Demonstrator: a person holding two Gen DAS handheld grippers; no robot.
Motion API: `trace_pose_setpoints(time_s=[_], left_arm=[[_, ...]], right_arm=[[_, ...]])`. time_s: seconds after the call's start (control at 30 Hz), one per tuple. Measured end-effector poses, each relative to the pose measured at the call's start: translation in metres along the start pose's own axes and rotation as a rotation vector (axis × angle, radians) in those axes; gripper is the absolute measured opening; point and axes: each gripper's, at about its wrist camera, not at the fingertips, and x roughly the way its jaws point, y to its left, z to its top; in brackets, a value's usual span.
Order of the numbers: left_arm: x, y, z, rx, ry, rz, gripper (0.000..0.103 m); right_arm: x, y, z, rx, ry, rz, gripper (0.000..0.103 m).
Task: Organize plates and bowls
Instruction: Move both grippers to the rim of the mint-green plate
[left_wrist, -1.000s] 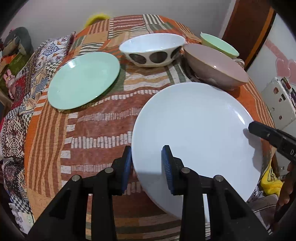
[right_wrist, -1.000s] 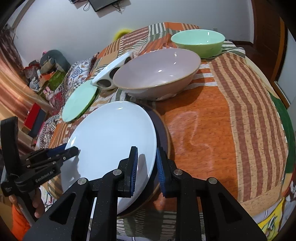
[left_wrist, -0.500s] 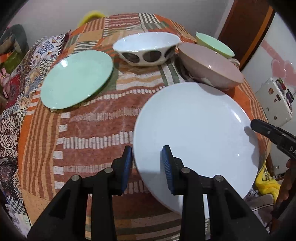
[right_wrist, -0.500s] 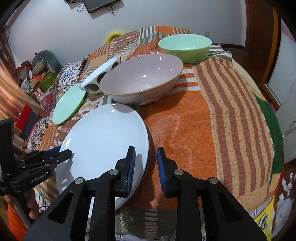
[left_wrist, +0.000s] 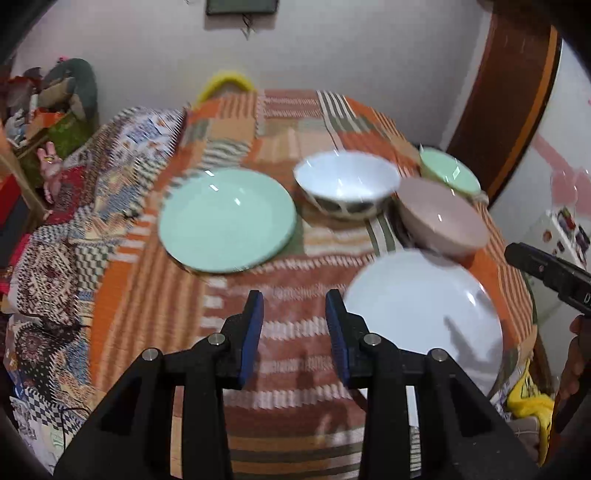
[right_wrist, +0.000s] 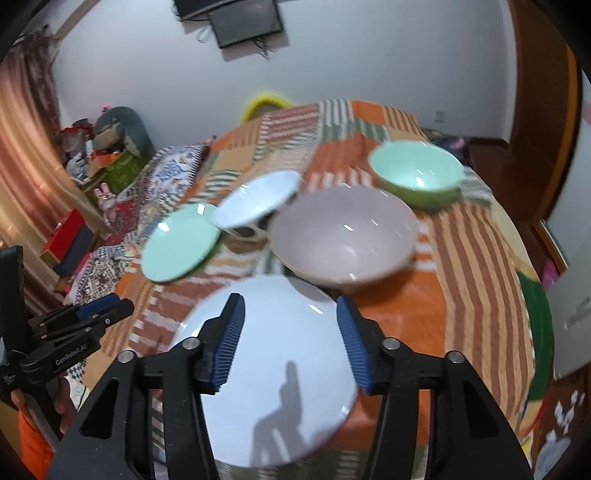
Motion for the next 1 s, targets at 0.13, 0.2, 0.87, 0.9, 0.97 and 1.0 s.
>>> trace_pose_setpoints(time_s=[0.13, 0.2, 0.87, 0.9, 0.97, 1.0], left_arm=[[-0.016, 0.021, 0.012, -0.028, -0.071, 0.031, 0.047], [-0.021, 0.032, 0.018, -0.038, -0.099, 0.047, 0.053], [0.05, 0.135, 0.058, -0.173, -0.003, 0.121, 0.067], [0.057, 0.139, 0.059, -0.18, 0.01, 0.119, 0.067], [0.072, 0.146, 0.061, -0.189, 0.039, 0.111, 0.067], [0.08, 0.15, 0.062, -0.19, 0.053, 0.109, 0.067]], right_arm=[[0.01, 0.023, 0.013, -0.059, 0.0, 0.04, 0.049], [0.016, 0.036, 0.019, -0.09, -0.003, 0.056, 0.049], [0.126, 0.092, 0.054, -0.199, 0.172, 0.14, 0.059], [0.134, 0.092, 0.055, -0.192, 0.19, 0.142, 0.059], [0.144, 0.093, 0.056, -0.187, 0.214, 0.142, 0.06], [0.149, 0.094, 0.057, -0.186, 0.227, 0.145, 0.059]])
